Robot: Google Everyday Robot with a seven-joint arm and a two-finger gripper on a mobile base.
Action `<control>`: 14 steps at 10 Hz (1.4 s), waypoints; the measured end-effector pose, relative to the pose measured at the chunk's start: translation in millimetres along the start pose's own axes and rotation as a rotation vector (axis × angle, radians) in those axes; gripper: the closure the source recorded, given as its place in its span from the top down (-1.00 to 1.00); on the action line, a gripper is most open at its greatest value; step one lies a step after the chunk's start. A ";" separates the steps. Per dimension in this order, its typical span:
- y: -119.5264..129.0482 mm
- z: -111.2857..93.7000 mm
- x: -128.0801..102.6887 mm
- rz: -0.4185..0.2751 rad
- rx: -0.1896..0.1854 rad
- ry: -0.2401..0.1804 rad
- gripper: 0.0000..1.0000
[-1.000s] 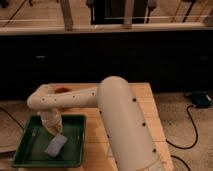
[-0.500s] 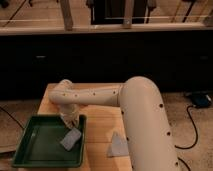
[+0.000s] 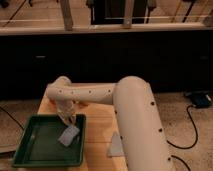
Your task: Wipe tray with sponge
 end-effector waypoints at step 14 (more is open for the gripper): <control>47.0 10.0 -41.7 0.102 0.046 -0.048 -1.00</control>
